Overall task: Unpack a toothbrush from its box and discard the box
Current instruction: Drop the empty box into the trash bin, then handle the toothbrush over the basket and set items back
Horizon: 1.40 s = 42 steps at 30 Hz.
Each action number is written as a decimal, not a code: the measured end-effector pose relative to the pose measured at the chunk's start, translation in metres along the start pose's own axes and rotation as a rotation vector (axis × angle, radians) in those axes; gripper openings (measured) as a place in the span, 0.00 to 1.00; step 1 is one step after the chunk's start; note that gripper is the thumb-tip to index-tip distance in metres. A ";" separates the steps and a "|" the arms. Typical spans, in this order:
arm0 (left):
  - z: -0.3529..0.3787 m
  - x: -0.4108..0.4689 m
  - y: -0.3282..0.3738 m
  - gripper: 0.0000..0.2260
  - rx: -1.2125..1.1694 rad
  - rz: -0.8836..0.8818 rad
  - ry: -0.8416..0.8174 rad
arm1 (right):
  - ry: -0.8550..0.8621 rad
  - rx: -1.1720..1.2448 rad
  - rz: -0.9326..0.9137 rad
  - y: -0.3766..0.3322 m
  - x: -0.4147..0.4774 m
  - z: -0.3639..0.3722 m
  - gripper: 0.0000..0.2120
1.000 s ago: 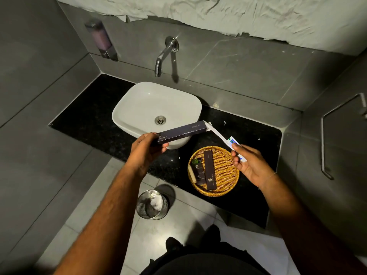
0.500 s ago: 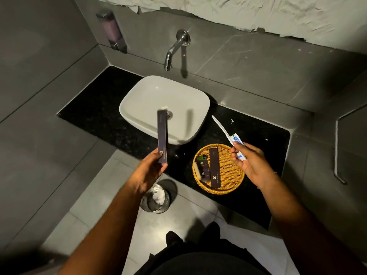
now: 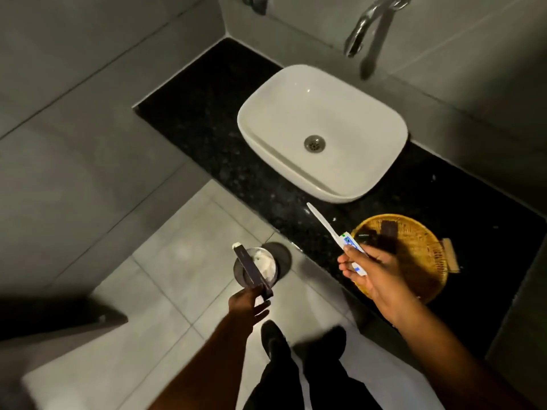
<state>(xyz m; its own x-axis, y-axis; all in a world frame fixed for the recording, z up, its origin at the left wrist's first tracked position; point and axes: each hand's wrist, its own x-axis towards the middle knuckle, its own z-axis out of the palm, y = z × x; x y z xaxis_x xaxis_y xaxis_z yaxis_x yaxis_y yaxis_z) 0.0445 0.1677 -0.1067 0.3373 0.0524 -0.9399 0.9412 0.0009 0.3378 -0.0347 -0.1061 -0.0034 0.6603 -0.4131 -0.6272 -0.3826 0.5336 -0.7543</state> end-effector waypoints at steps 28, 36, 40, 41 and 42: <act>-0.018 0.114 -0.033 0.18 0.123 0.103 0.227 | 0.005 -0.107 -0.001 0.072 0.035 0.091 0.05; 0.121 -0.053 0.018 0.18 0.113 0.686 -0.212 | 0.186 -0.030 -0.062 0.030 -0.001 0.037 0.04; 0.181 -0.108 0.031 0.17 0.214 0.712 -0.505 | 0.291 -0.007 -0.108 0.003 -0.018 -0.011 0.06; 0.193 -0.116 0.031 0.15 0.228 0.693 -0.543 | 0.313 -0.028 -0.127 -0.004 -0.023 -0.024 0.06; 0.203 -0.123 0.031 0.13 0.245 0.666 -0.558 | 0.317 -0.059 -0.145 -0.011 -0.029 -0.038 0.06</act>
<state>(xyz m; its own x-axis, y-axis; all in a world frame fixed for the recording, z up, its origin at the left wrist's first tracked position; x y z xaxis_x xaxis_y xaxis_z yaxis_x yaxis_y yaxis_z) 0.0361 -0.0415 0.0092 0.7141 -0.5258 -0.4623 0.5039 -0.0723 0.8607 -0.0738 -0.1282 0.0158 0.4808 -0.6948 -0.5349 -0.3426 0.4127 -0.8440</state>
